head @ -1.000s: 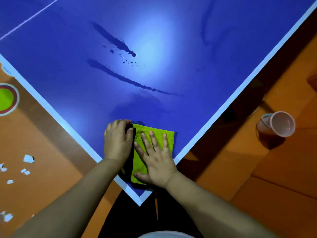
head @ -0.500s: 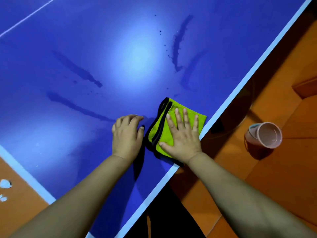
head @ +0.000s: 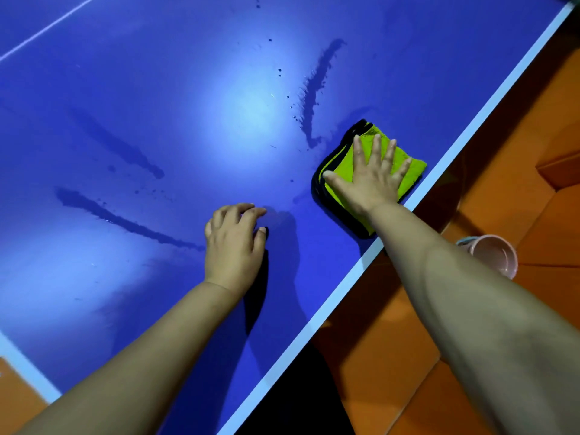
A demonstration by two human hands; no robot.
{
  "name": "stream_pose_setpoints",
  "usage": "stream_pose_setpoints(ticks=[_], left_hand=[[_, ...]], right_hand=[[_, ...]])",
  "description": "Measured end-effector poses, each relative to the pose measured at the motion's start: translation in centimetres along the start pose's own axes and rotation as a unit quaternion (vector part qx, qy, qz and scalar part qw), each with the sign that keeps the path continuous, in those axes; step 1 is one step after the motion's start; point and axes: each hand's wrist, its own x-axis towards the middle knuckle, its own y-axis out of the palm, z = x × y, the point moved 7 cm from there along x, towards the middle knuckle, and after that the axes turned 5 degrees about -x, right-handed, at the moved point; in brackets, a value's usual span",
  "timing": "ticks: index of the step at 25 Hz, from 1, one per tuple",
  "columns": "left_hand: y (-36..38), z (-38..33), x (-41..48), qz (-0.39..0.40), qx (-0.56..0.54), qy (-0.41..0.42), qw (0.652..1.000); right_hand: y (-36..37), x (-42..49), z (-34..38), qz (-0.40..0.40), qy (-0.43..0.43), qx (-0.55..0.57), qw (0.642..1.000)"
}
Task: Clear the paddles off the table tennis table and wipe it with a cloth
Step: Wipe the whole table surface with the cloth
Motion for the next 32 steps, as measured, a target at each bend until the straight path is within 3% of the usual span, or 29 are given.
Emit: stream_pose_setpoints(ticks=[3,7,14,24,32], left_hand=[[-1.6,2.3,-1.2,-0.014,0.005,-0.011,1.0],[-4.4,6.7,-3.6,-0.032,0.025,-0.02,0.999],[-10.3,14.7,-10.3,-0.015,0.027,-0.022,0.999],[-17.1,24.1,-16.5,0.018,0.032,-0.038,0.999],[-15.7,22.3,-12.2,0.04,0.04,0.013,0.998]], right_hand=[[0.2,-0.6,1.5,-0.018,0.015,-0.006,1.0],[0.9,-4.3,6.6,-0.041,-0.046,-0.045,0.997],[4.8,-17.6,18.3,-0.028,-0.112,-0.067,0.991],[9.6,-35.3,31.8,-0.015,-0.037,-0.029,0.999],[9.5,-34.1,32.3,-0.019,0.016,0.003,1.0]])
